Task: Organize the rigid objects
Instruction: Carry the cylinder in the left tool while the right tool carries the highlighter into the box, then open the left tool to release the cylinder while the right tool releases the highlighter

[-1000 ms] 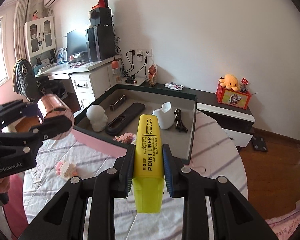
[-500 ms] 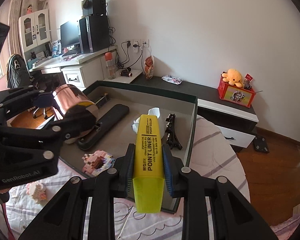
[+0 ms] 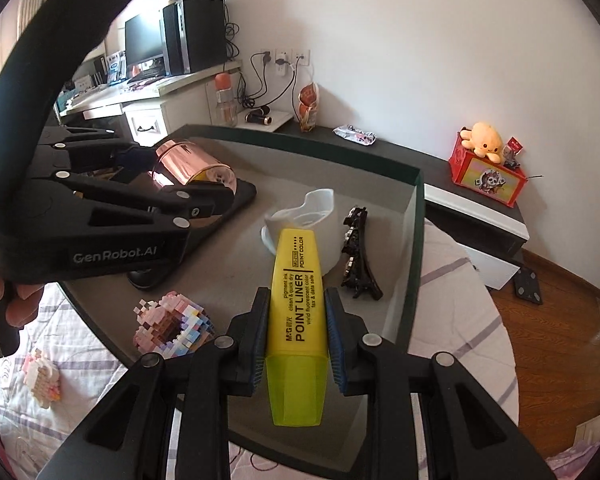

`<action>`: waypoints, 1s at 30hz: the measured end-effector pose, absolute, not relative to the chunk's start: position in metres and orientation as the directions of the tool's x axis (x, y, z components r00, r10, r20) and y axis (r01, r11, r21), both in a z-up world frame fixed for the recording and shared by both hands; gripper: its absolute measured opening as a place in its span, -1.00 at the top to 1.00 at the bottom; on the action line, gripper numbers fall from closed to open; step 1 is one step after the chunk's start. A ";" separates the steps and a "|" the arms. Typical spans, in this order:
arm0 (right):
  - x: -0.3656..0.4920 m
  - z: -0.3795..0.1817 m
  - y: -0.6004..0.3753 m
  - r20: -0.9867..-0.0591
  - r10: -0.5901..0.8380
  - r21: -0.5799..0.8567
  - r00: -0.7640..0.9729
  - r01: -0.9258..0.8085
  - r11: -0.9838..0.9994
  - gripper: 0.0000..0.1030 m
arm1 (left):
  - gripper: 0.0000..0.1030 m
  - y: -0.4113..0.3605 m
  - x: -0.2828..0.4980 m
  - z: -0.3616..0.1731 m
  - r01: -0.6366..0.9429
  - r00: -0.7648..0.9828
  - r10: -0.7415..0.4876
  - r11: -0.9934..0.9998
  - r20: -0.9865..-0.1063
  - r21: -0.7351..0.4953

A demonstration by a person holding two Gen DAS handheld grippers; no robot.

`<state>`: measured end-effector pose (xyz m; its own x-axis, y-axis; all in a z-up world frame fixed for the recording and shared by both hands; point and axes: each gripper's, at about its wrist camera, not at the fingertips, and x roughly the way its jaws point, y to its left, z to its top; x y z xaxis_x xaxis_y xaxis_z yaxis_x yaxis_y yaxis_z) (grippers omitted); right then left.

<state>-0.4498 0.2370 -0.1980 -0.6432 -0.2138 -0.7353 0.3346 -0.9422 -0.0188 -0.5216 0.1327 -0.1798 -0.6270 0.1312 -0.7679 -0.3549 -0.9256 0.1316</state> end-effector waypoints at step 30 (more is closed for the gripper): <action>-0.452 -0.204 0.231 -0.771 -0.134 -0.056 -0.622 0.276 -0.960 0.46 | -0.75 0.109 -0.465 -0.165 -0.343 -0.642 0.155 -0.934 -0.751 0.101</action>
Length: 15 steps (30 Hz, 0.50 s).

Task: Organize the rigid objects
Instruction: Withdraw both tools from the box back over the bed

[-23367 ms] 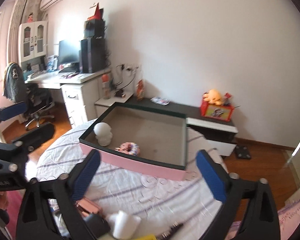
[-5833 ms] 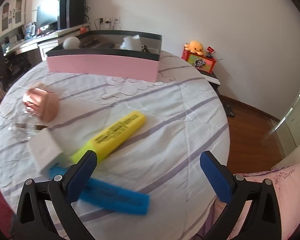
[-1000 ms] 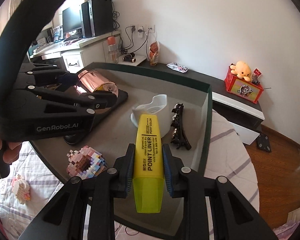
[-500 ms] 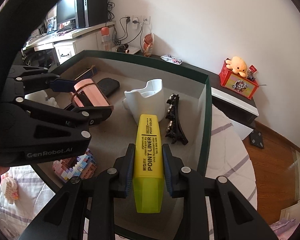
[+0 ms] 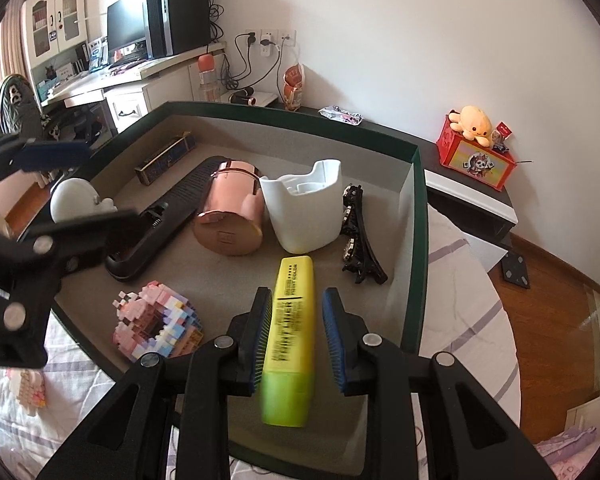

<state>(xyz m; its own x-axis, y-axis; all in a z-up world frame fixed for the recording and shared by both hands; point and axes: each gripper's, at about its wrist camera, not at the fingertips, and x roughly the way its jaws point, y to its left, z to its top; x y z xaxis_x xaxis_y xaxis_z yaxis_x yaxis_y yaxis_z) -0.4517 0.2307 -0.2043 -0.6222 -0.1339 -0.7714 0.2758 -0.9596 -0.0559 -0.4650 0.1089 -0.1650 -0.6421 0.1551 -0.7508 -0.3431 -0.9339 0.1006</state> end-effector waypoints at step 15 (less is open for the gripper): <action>-0.361 -0.148 0.227 -0.691 -0.145 -0.058 -0.708 0.254 -0.966 -0.48 | -0.86 0.069 -0.364 -0.122 -0.320 -0.709 0.183 -0.944 -0.681 0.079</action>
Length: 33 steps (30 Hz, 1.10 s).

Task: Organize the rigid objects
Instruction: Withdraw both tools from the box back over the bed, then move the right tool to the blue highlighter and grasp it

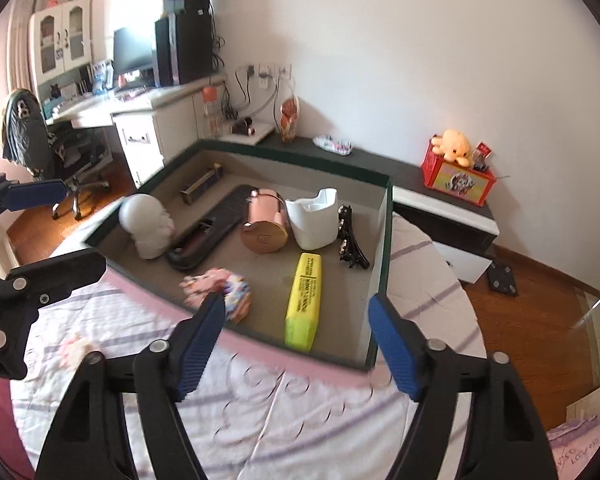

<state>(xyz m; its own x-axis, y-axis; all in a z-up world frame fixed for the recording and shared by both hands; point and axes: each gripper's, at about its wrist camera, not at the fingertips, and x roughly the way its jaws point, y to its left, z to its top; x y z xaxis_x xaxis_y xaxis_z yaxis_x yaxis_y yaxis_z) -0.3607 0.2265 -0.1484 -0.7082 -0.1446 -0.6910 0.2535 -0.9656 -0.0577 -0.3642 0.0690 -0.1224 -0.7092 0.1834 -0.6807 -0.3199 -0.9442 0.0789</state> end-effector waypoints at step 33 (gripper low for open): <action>-0.143 -0.205 0.238 -0.739 -0.115 0.000 -0.664 0.171 -0.985 -0.59 | -0.99 0.012 -0.190 -0.186 -0.293 -0.667 0.185 -0.956 -0.722 0.026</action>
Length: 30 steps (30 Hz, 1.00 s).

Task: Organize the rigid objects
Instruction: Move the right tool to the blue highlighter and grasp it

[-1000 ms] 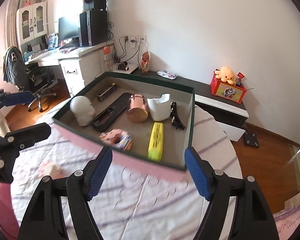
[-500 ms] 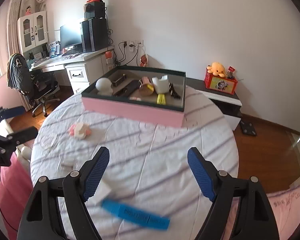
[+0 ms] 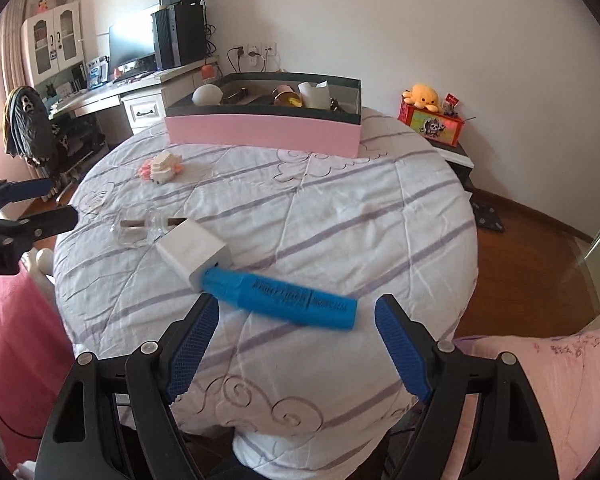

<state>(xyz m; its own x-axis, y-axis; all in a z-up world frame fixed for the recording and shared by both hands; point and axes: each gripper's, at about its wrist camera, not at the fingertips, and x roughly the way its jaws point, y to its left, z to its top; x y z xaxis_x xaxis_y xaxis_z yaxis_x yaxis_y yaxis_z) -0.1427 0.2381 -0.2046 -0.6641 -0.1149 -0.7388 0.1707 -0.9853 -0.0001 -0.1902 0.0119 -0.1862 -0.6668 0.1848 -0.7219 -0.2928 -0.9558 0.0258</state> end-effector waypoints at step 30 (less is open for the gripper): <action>-0.190 -0.237 0.222 -0.787 -0.172 0.056 -0.593 0.209 -0.976 -0.37 | -0.99 0.011 -0.192 -0.190 -0.284 -0.662 0.162 -0.958 -0.732 0.044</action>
